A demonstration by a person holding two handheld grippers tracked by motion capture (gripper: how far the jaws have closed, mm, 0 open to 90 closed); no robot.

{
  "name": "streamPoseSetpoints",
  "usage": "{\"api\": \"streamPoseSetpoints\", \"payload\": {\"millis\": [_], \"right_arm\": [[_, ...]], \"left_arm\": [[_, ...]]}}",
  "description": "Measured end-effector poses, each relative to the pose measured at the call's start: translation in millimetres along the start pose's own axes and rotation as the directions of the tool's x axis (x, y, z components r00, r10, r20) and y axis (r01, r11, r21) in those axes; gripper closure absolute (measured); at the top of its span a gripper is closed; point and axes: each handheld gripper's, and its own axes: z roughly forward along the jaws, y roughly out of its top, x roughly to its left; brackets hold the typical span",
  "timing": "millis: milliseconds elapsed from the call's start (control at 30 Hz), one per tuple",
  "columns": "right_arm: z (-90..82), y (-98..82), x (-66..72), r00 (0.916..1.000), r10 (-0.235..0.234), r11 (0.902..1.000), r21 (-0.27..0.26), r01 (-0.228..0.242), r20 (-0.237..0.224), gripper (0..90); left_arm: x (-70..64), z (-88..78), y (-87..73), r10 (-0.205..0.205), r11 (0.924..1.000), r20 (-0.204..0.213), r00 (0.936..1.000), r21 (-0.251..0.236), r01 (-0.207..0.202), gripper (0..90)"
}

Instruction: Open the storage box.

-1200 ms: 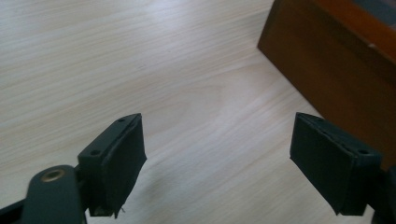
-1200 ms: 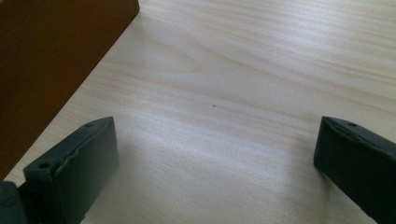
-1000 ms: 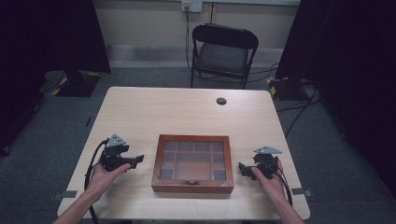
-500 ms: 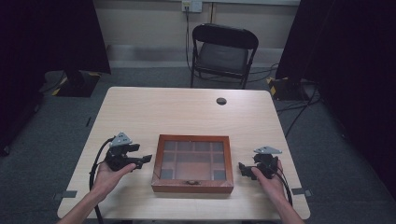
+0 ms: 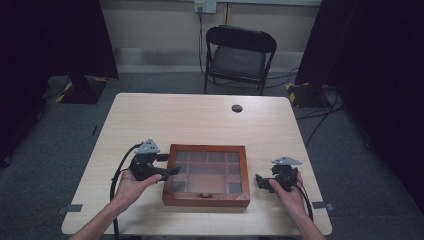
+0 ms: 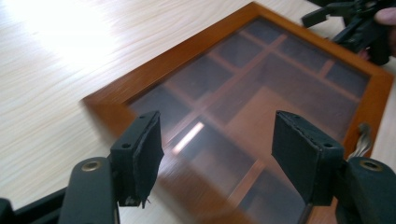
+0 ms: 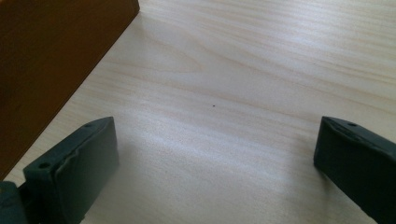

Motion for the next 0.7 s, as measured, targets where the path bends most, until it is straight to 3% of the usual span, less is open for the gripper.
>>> {"api": "streamPoseSetpoints", "payload": {"millis": [67, 100, 167, 367, 467, 533, 700], "right_arm": [[0.0, 0.0, 0.0, 1.0, 0.0, 1.0, 0.0, 0.0, 0.0, 0.0], [0.0, 0.0, 0.0, 1.0, 0.0, 1.0, 0.0, 0.0, 0.0, 0.0], [0.0, 0.0, 0.0, 1.0, 0.0, 1.0, 0.0, 0.0, 0.0, 0.0], [0.0, 0.0, 0.1, 1.0, 0.001, 1.0, 0.0, -0.001, 0.0, 0.0], [0.0, 0.0, 0.1, 1.0, 0.002, 1.0, 0.001, -0.002, 0.0, 0.0], [0.0, 0.0, 0.0, 1.0, 0.0, 1.0, 0.0, 0.0, 0.0, 0.0], [0.0, 0.0, 0.1, 1.0, 0.001, 1.0, 0.0, -0.001, 0.0, 0.0]], "left_arm": [[-4.2, 5.1, 2.8, -0.001, 1.0, 0.017, 0.9999, 0.005, 0.001, 33.5], [-8.5, 9.6, 6.9, 0.022, 0.9996, 0.028, 0.9994, 0.019, -0.023, 33.6], [-12.1, 11.8, 10.1, 0.012, 0.9999, 0.037, 0.9992, 0.005, -0.012, 33.8], [-28.4, 22.4, 27.5, 0.045, 0.999, 0.077, 0.996, 0.006, -0.045, 34.5], [-34.1, 26.3, 33.2, 0.053, 0.9986, 0.106, 0.993, -0.001, -0.053, 34.5], [-40.7, 32.5, 38.8, 0.06, 0.9981, 0.146, 0.9874, 0.001, -0.061, 34.4], [-51.6, 39.6, 46.7, 0.08, 0.9966, 0.172, 0.9818, 0.003, -0.082, 33.5]]}}
